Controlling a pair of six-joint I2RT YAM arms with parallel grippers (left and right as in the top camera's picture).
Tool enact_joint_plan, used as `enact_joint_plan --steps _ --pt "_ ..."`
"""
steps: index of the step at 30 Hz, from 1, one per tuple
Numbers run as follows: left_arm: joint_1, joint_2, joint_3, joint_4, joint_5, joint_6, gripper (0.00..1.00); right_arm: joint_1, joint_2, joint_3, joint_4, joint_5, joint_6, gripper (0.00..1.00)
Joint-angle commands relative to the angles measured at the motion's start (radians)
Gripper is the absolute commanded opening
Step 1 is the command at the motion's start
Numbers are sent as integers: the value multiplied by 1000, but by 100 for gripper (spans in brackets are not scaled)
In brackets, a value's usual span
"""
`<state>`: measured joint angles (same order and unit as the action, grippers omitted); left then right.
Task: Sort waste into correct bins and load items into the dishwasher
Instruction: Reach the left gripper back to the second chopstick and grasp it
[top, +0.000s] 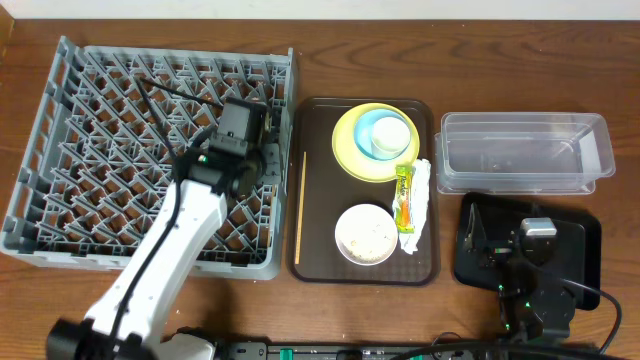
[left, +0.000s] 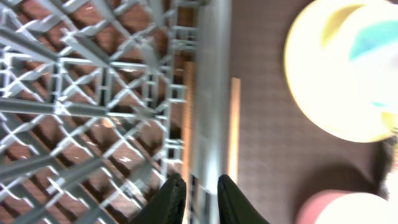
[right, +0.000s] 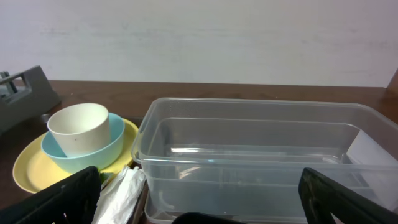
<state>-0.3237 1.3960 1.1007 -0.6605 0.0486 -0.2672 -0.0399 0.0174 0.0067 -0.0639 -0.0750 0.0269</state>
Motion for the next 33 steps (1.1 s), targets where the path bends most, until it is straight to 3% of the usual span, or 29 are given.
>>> enact_joint_plan --steps 1,5,14,25,33 --pt "-52 -25 27 -35 37 -74 21 15 -5 -1 -4 -5 13 99" --pt "-135 -7 2 -39 21 -119 22 15 -5 -1 -4 -5 13 99" --pt "-288 144 -13 -31 -175 -192 22 15 -5 -1 -4 -5 13 99" --pt "-299 352 -13 22 -218 -192 22 15 -5 -1 -4 -5 13 99" --pt "-299 397 -15 56 -218 -203 22 15 -5 -1 -4 -5 13 99"
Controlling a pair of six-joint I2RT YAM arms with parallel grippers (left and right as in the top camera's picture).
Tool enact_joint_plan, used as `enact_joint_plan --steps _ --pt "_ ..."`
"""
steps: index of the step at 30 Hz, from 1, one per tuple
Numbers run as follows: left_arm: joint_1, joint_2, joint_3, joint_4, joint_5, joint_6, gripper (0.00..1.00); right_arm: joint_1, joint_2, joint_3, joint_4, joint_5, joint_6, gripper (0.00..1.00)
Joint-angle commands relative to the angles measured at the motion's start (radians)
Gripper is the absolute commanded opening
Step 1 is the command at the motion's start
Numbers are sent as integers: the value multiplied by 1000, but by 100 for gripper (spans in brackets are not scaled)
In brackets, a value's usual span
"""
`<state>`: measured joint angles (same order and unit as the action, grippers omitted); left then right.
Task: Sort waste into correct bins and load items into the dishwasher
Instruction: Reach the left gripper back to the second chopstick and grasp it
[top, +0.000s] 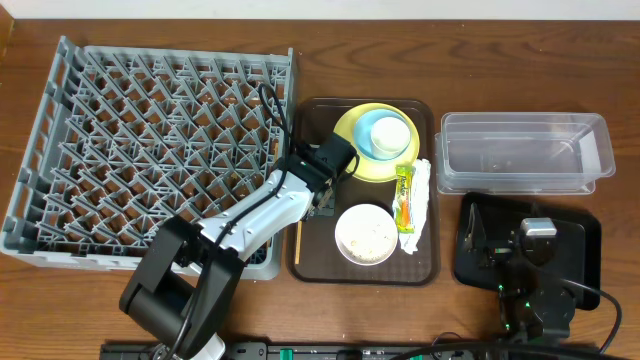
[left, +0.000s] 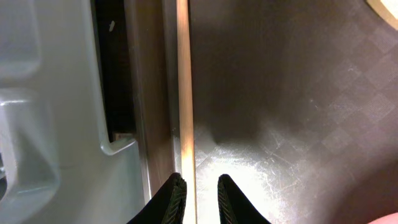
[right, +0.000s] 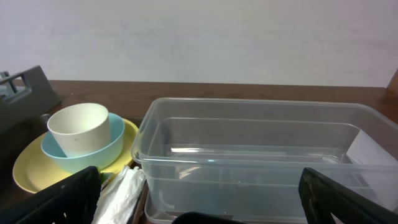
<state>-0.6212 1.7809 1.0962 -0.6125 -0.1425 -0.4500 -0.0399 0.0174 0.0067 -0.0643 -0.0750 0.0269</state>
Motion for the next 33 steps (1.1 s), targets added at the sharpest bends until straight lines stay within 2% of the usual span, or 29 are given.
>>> enact_joint_plan --steps 1,12,15,33 --pt "-2 12 -13 13 -27 -25 22 15 -5 -1 -4 -5 13 99" --pt "-5 13 -51 72 -35 -75 21 15 -5 -1 -4 -5 13 99" --pt "-5 13 -51 76 -98 -103 19 15 -5 -1 -4 -5 13 99" --pt "-26 13 -79 111 -147 -137 19 15 -5 -1 -4 -5 13 99"
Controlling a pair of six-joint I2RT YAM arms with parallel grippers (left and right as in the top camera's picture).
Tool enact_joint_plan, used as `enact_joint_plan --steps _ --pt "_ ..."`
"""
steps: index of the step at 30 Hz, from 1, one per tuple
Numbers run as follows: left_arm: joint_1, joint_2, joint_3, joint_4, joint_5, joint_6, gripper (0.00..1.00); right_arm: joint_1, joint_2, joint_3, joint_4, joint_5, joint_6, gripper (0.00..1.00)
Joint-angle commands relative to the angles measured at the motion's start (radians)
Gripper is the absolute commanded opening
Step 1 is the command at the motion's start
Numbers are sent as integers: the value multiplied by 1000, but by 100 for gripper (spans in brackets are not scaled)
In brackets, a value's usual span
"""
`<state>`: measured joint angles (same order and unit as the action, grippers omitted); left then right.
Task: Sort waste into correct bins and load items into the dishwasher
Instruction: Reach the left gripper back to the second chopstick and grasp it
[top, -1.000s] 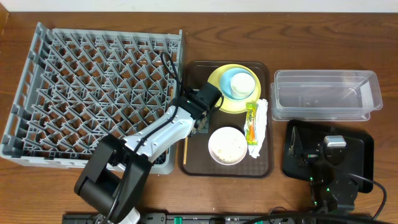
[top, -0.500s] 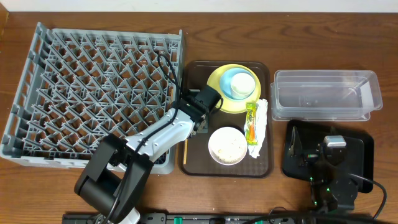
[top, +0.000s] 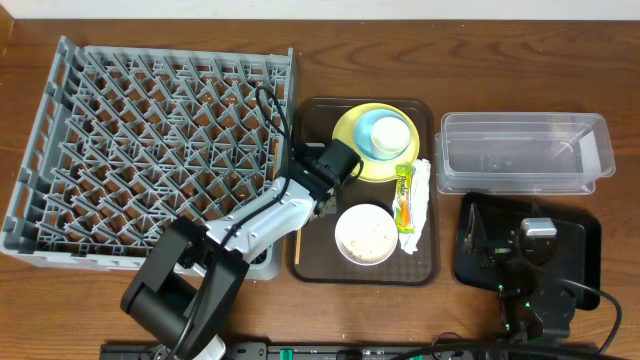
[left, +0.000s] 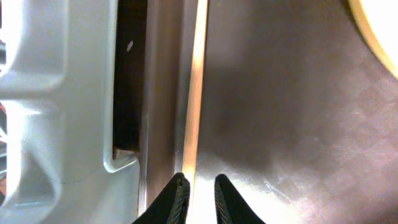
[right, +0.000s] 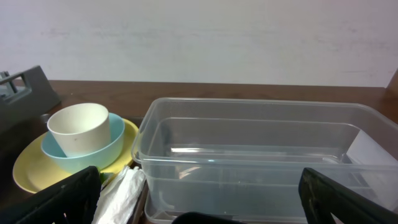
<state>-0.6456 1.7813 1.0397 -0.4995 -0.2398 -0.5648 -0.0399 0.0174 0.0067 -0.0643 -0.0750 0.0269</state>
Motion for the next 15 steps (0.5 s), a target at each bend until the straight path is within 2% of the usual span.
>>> enact_joint_plan --steps 1,15 --pt "-2 13 -24 -2 -68 -24 19 15 -5 -1 -4 -5 13 99" --pt "-14 13 -92 60 -24 -35 19 15 -5 -1 -4 -5 13 99"
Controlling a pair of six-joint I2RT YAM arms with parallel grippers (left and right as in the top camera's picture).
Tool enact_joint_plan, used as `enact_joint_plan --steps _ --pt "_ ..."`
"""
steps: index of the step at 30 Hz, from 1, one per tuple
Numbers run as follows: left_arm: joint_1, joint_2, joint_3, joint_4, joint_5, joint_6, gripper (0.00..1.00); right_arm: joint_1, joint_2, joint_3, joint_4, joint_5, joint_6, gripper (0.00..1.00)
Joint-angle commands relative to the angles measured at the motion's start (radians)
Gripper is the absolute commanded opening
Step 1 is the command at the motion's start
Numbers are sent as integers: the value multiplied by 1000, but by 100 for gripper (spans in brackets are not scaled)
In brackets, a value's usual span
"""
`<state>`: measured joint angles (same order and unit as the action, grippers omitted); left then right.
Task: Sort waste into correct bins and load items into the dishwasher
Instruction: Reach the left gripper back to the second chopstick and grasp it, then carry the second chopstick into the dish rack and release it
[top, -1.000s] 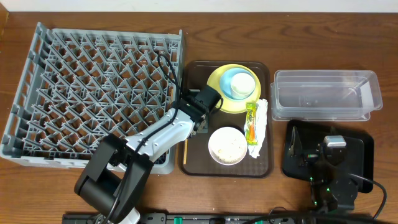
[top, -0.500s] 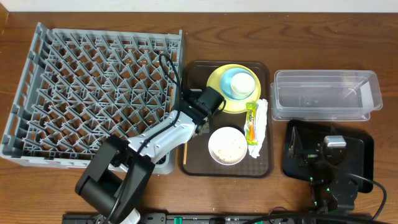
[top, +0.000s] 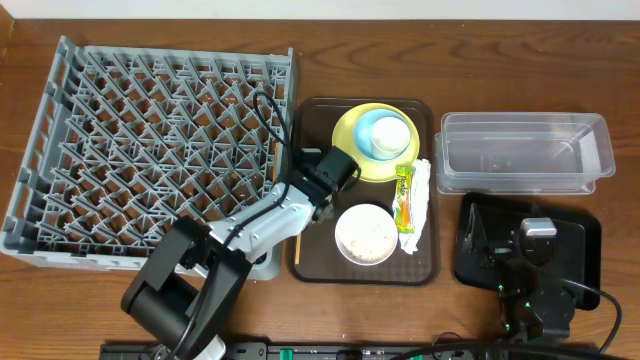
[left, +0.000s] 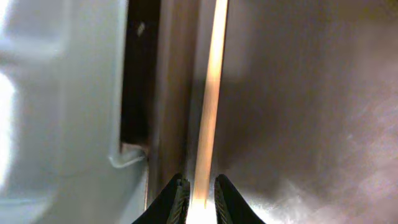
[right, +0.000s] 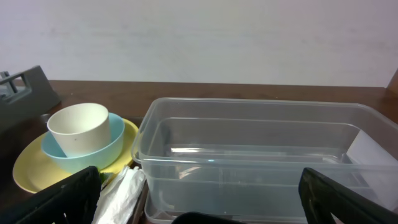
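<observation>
A wooden chopstick (left: 211, 106) lies along the left edge of the brown tray (top: 315, 120), next to the grey dishwasher rack (top: 150, 150). My left gripper (left: 202, 186) is down on the tray with its fingers closed around the chopstick's near end. Overhead, the chopstick (top: 297, 245) pokes out below the left gripper (top: 308, 208). The tray also holds a yellow plate (top: 350, 150), a blue bowl with a white cup (top: 387, 132), a white bowl (top: 366, 233), a green packet (top: 404, 197) and a white wrapper (top: 421, 195). My right gripper (right: 205, 208) rests open.
A clear plastic container (top: 525, 152) stands at the right of the tray. Below it is a black bin (top: 580, 250), over which the right arm is parked. The rack's grey wall (left: 62, 112) is close on the left of the chopstick.
The left gripper sits a little lower along the chopstick, which is now centred between the fingers. The right arm has not moved.
The left gripper was over the rack's right edge. Then it was down on the tray's left side with the chopstick beside its left finger. Its fingers then narrowed around the chopstick, and now they hold it between them. The right gripper stayed open and still.
</observation>
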<state>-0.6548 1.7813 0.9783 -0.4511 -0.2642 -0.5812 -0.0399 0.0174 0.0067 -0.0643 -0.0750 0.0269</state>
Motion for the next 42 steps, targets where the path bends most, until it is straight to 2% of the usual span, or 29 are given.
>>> enact_joint_plan --steps 1,7,8,12,21,29,30,32,34,40,42 --pt "-5 13 -38 20 1 -19 19 15 -5 -1 -4 -5 13 99" --pt "-5 12 -47 46 80 -19 19 15 -5 -1 -4 -5 13 99" --pt "-6 12 -47 47 85 -19 14 15 -5 -1 -4 -5 13 99" --pt "-6 11 -47 68 86 -18 8 15 -5 -1 -4 -5 13 99" --pt "-6 8 -45 75 85 4 11 15 -5 -1 -4 -5 13 99" --pt "-3 2 -43 85 148 15 8 15 -5 -1 -4 -5 13 99" --pt "-3 -3 -42 88 148 23 9 15 -5 -1 -4 -5 13 99" --pt "-3 -11 -39 91 149 23 22 15 -5 -1 -4 -5 13 99" --pt "-5 -11 -39 90 149 23 23 15 -5 -1 -4 -5 13 99" --pt "-10 -4 -42 82 149 23 23 15 -5 -1 -4 -5 13 99" --pt "-10 0 -43 82 148 23 15 15 -5 -1 -4 -5 13 99"
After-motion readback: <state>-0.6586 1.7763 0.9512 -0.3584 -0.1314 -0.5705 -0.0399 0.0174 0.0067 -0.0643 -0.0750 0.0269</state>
